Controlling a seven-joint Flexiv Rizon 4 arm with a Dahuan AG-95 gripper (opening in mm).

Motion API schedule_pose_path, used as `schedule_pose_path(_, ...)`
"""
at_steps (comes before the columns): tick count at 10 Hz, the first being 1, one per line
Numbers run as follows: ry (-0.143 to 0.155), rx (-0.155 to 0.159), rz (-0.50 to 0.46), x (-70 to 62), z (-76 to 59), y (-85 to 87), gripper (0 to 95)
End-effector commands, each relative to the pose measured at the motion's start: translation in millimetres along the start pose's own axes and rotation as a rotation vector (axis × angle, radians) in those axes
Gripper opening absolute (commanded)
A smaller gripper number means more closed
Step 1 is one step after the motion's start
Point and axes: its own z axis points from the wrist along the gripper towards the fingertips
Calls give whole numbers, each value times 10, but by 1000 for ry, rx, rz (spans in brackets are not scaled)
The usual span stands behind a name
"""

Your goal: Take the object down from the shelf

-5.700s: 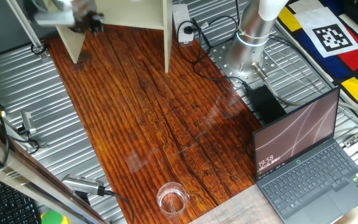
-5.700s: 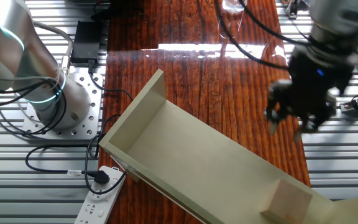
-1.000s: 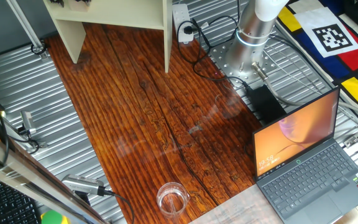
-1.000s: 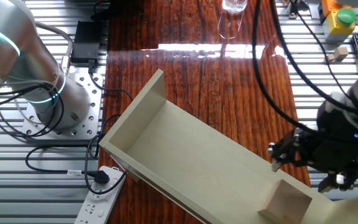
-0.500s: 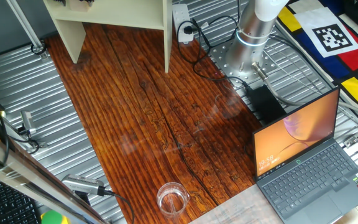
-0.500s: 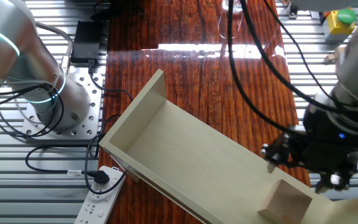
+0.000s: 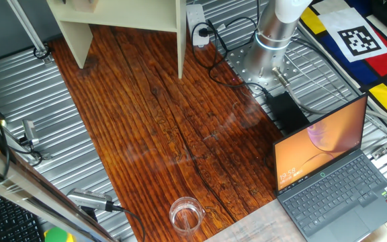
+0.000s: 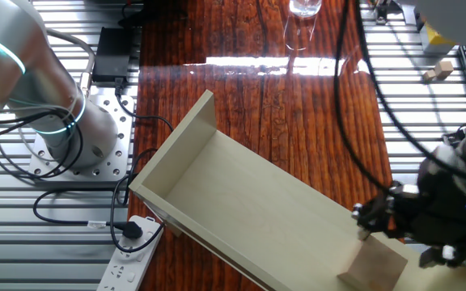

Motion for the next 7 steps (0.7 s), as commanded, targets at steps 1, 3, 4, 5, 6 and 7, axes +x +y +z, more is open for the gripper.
schedule_pose_path(1, 1, -9, 1, 13, 0, -24, 760)
schedule_pose_path(3, -6, -12, 22, 92, 34, -7, 760)
schedule_pose_path(4, -12, -15, 32, 119, 44, -1, 760)
schedule_pose_path(5, -37, -46, 89, 175, 81, 29, 760)
schedule_pose_path(6, -35, -44, 95, 184, 92, 37, 760)
schedule_pose_path(7, -34, -41, 109, 186, 91, 38, 570)
